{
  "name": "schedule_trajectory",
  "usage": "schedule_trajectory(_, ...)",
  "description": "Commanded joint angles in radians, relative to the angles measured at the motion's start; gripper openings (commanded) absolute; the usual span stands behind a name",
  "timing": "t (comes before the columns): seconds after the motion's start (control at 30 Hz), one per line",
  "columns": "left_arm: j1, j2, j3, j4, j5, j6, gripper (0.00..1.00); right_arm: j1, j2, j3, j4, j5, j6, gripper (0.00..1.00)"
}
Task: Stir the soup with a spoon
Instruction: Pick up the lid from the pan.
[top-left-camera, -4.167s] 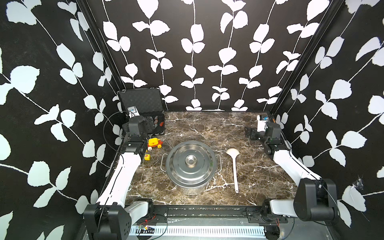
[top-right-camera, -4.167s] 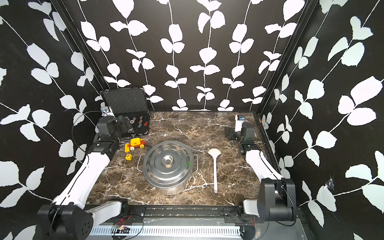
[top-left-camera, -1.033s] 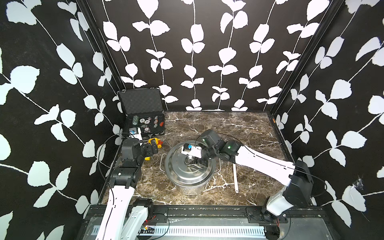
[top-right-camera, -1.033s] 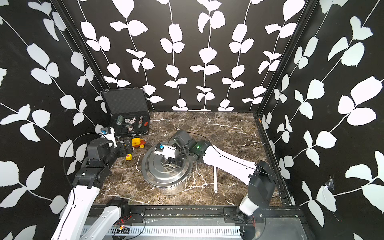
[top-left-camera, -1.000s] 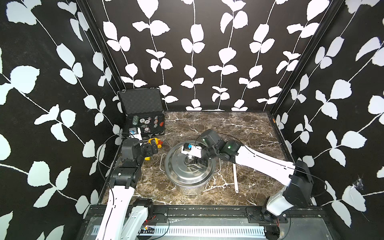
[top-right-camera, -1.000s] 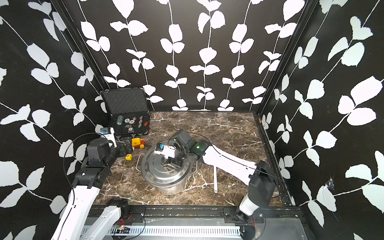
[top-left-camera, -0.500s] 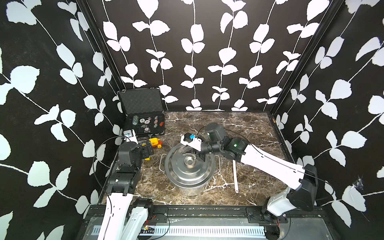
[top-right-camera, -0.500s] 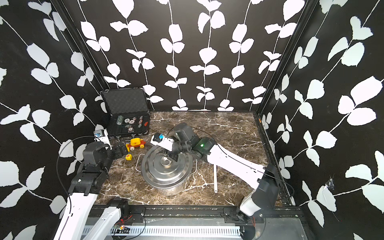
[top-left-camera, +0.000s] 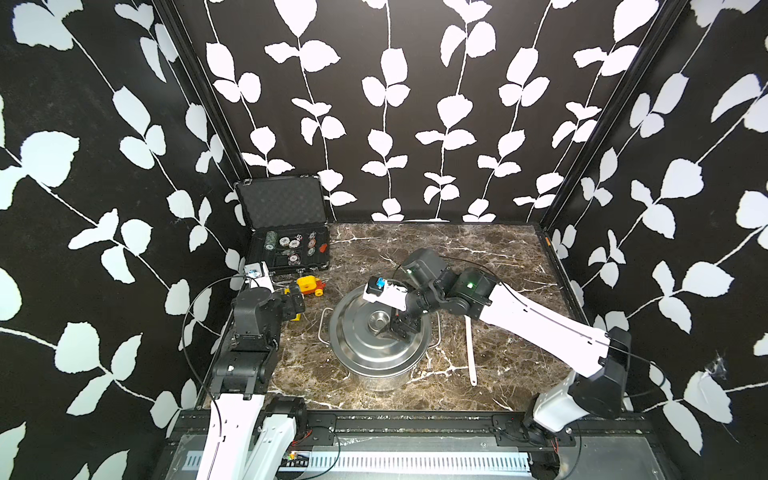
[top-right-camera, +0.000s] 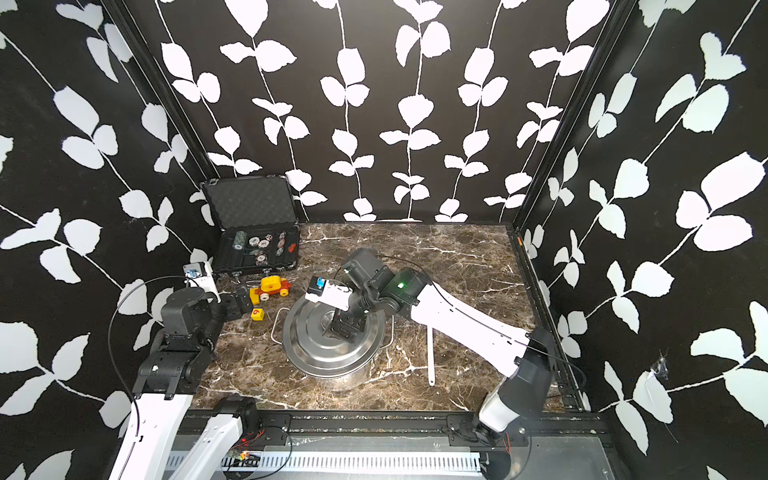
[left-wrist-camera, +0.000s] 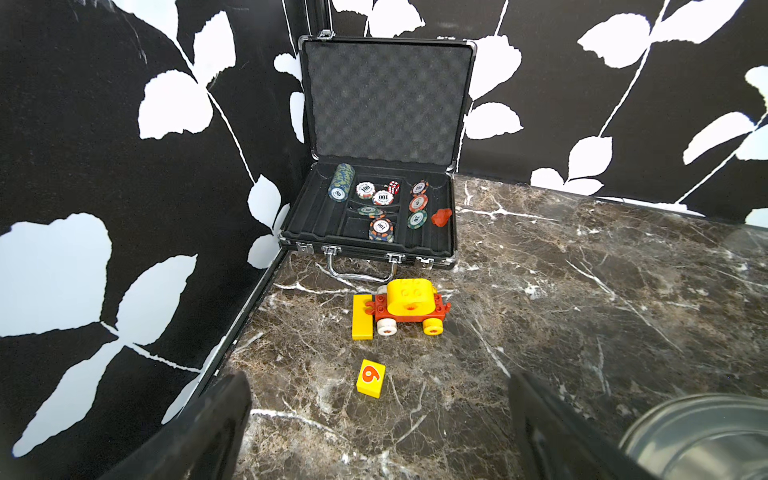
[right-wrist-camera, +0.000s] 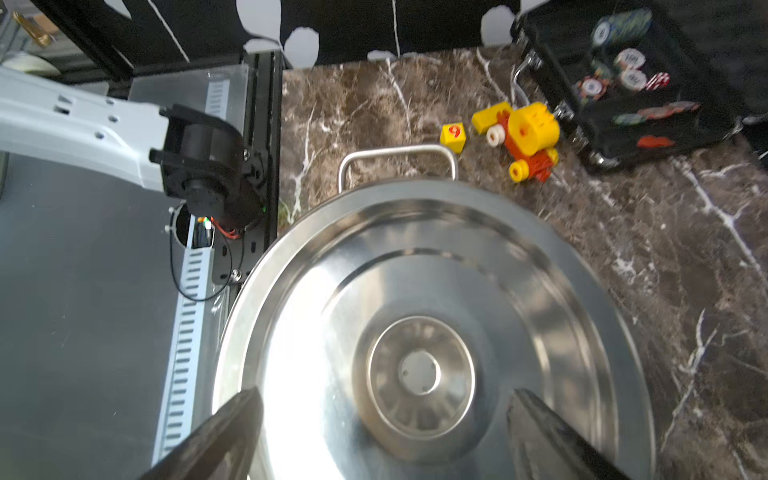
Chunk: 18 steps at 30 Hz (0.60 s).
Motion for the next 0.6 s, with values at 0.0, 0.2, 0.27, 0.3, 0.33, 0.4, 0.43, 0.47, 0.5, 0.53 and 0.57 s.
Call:
schedule_trajectory(0.0, 0.002, 0.001, 0.000, -0.003, 0.016, -0.004, 0.99, 0.038, 0.074, 0.070, -0.185, 0.063, 0.000, 0.97)
schedule_trajectory(0.2, 0.002, -0.001, 0.001, 0.001, 0.026, -0.005, 0.99, 0.056, 0.178, 0.228, -0.292, 0.185, 0.034, 0.97)
schedule_trajectory(0.27, 0.002, -0.002, 0.001, 0.001, 0.028, -0.002, 0.99, 0.058, 0.204, 0.263, -0.312, 0.214, 0.043, 0.97)
schedule_trajectory(0.3, 0.002, -0.004, 0.001, 0.001, 0.028, 0.001, 0.99, 0.060, 0.214, 0.276, -0.323, 0.227, 0.045, 0.97)
schedule_trajectory(0.33, 0.001, -0.005, 0.001, 0.001, 0.027, 0.003, 0.99, 0.062, 0.224, 0.291, -0.334, 0.237, 0.045, 0.97)
schedule_trajectory(0.4, 0.002, -0.007, 0.001, 0.003, 0.023, 0.009, 0.99, 0.066, 0.242, 0.322, -0.358, 0.251, 0.047, 0.96)
schedule_trajectory(0.43, 0.002, -0.008, 0.001, 0.004, 0.024, 0.012, 0.99, 0.068, 0.251, 0.338, -0.370, 0.256, 0.049, 0.96)
schedule_trajectory(0.47, 0.002, -0.008, 0.001, 0.005, 0.023, 0.014, 0.99, 0.068, 0.257, 0.356, -0.381, 0.259, 0.052, 0.96)
schedule_trajectory(0.5, 0.002, -0.009, 0.000, 0.006, 0.023, 0.016, 0.99, 0.068, 0.262, 0.377, -0.391, 0.262, 0.054, 0.96)
schedule_trajectory(0.53, 0.002, -0.009, -0.001, 0.007, 0.022, 0.016, 0.99, 0.068, 0.268, 0.398, -0.403, 0.263, 0.057, 0.95)
schedule_trajectory(0.57, 0.001, -0.009, -0.004, 0.009, 0.023, 0.018, 0.99, 0.068, 0.277, 0.419, -0.415, 0.264, 0.059, 0.95)
